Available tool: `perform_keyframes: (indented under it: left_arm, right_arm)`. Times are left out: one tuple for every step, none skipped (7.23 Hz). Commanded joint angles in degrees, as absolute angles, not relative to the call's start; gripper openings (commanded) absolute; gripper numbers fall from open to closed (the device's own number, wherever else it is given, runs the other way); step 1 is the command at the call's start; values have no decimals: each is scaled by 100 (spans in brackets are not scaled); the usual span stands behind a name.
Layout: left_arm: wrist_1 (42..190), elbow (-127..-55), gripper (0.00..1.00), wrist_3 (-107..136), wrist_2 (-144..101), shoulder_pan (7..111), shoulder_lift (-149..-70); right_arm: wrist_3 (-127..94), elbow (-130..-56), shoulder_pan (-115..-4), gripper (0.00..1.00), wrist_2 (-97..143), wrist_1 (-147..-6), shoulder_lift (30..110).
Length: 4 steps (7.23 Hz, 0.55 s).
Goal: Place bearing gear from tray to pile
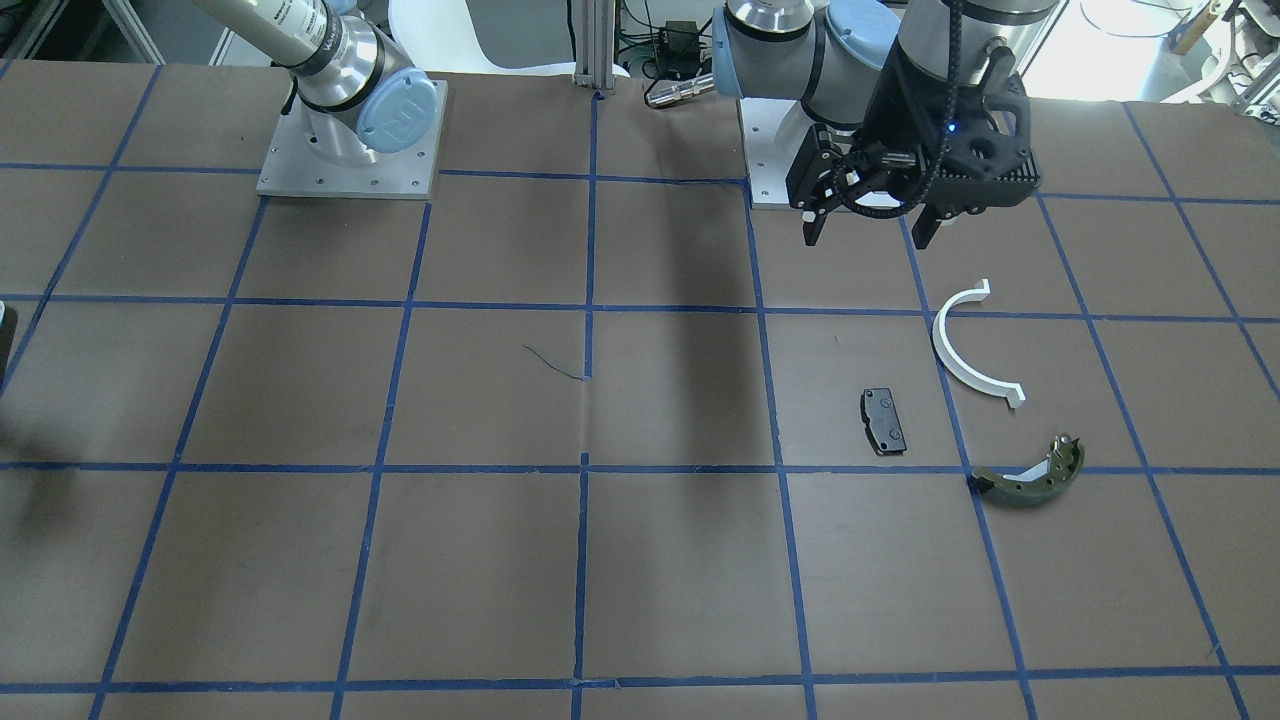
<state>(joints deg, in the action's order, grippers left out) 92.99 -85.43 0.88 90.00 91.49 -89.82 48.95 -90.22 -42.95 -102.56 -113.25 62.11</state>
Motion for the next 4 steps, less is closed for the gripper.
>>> perform_keyframes:
  left_arm:
    - [9299, -8543, 100, 88, 9000, 9149, -8982]
    - [9299, -8543, 100, 88, 9000, 9149, -8982]
    - [9299, -8543, 100, 88, 9000, 9149, -8982]
    - [9299, -8543, 100, 88, 9000, 9149, -8982]
  right_arm:
    - [4573, -9026, -4805, 0, -10055, -11285, 6354]
    - [4187, -9035, -5182, 0, -10055, -11250, 6389]
    - [3862, -9035, -5664, 0, -10055, -11233, 6390]
    - [3345, -9035, -6130, 0, -10046, -11241, 6407]
